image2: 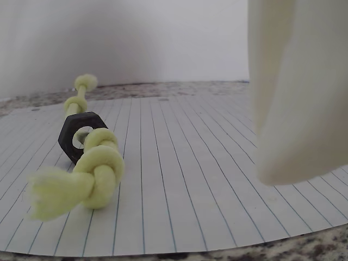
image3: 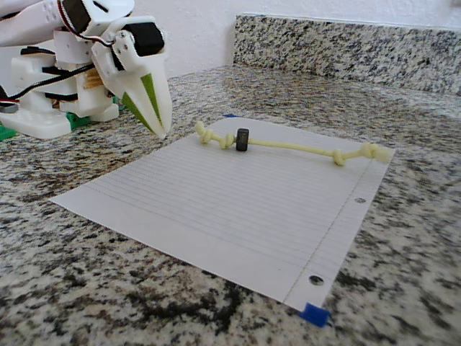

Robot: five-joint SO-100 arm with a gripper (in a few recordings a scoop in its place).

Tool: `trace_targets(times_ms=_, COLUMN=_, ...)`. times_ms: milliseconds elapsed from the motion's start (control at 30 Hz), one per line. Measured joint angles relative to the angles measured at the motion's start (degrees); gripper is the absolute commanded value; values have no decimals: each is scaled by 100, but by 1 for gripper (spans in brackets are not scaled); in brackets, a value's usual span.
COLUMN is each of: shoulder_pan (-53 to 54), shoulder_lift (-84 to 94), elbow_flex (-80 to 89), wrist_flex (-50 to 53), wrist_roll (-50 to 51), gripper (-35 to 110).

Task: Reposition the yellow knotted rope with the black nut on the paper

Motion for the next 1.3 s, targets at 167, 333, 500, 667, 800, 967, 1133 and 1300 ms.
trace_targets(times_ms=167, shoulder_pan=-18, shoulder_lift=0, elbow_flex=-35, wrist_flex=0, wrist_roll=0, gripper=7)
trace_targets(times_ms=333, shoulder_pan=-18, shoulder_lift=-97, elbow_flex=-677, wrist_flex=-378, wrist_roll=0, gripper=7)
trace_targets(times_ms=500, shoulder_pan=-35, shoulder_lift=-729, elbow_flex=-1380, wrist_flex=-984, wrist_roll=0, gripper=6)
trace_targets(times_ms=667, shoulder_pan=-167, shoulder_lift=-1749, elbow_flex=-2065, wrist_flex=-1354, wrist_roll=0, gripper=3)
trace_targets(times_ms=800, shoulder_pan=-352, shoulder_lift=-2804, elbow_flex=-2575, wrist_flex=-1371, wrist_roll=53, gripper=10)
trace_targets(times_ms=967, shoulder_pan=-694, shoulder_lift=-3885, elbow_flex=-2936, wrist_flex=-1433, wrist_roll=1160, gripper=13)
trace_targets(times_ms=1133, shoulder_pan=-914, shoulder_lift=-4869, elbow_flex=-3085, wrist_flex=-1415, wrist_roll=3085, gripper=13)
trace_targets(times_ms=1300, shoulder_pan=-1063, shoulder_lift=-5722, elbow_flex=-3252, wrist_flex=-1415, wrist_roll=4271, gripper=13)
